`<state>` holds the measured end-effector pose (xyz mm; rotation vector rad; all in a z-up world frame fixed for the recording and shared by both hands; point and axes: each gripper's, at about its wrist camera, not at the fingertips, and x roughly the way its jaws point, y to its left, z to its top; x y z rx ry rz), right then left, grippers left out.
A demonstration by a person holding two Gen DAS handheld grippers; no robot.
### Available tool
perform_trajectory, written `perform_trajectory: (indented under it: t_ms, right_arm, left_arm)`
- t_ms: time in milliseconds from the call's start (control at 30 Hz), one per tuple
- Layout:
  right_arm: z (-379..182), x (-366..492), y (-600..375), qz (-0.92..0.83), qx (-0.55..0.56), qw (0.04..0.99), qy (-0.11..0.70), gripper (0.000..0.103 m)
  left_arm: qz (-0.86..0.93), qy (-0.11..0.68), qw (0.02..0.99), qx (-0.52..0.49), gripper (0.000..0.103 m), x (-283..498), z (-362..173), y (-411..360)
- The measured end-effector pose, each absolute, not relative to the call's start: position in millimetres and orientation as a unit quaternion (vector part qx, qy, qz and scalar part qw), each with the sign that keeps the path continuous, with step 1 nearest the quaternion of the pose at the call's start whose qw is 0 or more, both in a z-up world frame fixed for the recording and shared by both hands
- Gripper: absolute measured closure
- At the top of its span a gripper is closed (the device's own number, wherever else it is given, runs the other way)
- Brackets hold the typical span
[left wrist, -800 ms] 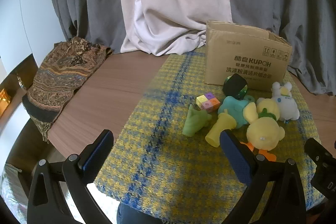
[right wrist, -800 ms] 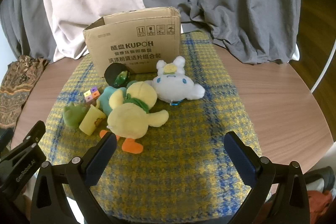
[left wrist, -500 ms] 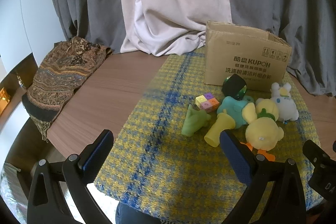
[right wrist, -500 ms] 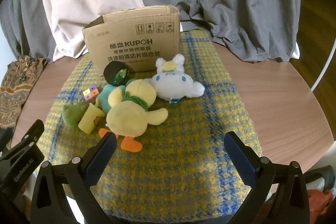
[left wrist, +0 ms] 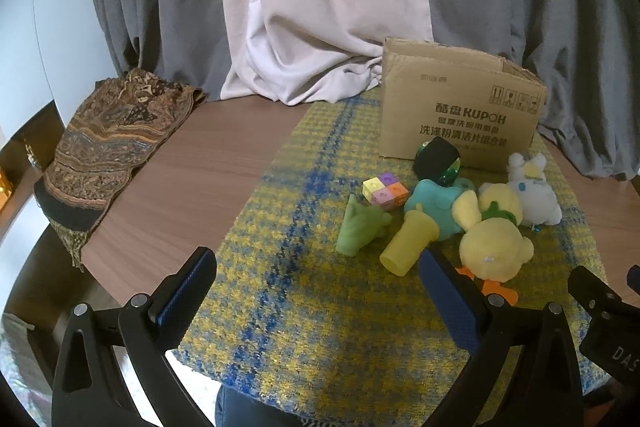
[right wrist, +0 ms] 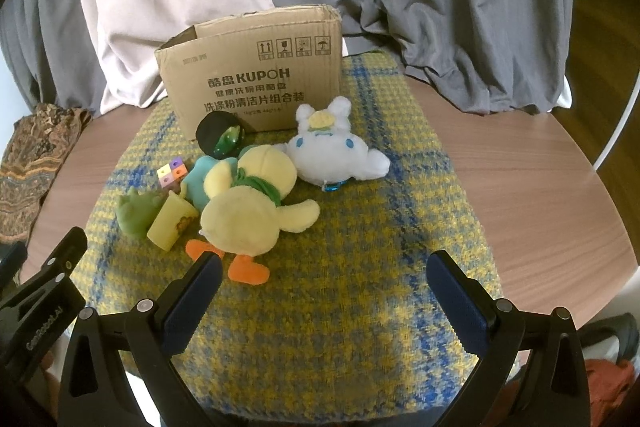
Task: Organize objects
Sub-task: 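Move the right gripper onto the yellow plush duck and close it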
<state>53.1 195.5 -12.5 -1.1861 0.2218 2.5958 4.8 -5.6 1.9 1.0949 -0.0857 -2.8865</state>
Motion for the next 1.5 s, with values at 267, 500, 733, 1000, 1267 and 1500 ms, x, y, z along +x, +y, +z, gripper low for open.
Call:
perform_trajectory:
  t_ms: [267, 500, 733, 1000, 1267, 1500]
  right_arm:
    - [-13, 55, 194, 0.898, -0.410, 0.138, 0.075, 0.001]
    - [-12, 54, 194, 0.899, -0.410, 0.138, 0.074, 0.001]
    - [-12, 52, 193, 0.899, -0.410, 0.138, 0.072, 0.001]
    - [-17, 49, 189, 0.898, -0.412, 0.132, 0.073, 0.001]
    - [-22, 47, 187, 0.899, -0.412, 0.129, 0.074, 0.001]
    - [-28, 40, 182, 0.900, -0.411, 0.121, 0.076, 0.001]
  left_arm:
    - [-0.934, -0.025, 0.028, 0.355, 0.000, 5, 0, -7]
    - [-0.936, -0.021, 0.019, 0.350, 0.000, 8, -1, -7]
    - [-0.936, -0.023, 0.021, 0.352, 0.000, 6, -5, -9]
    - [-0.935, -0.025, 0.022, 0.353, 0.000, 4, -10, -11]
    - [-0.936, -0.030, 0.024, 0.349, 0.000, 2, -12, -13]
    - [-0.936, -0.029, 0.022, 0.350, 0.000, -4, -19, -18]
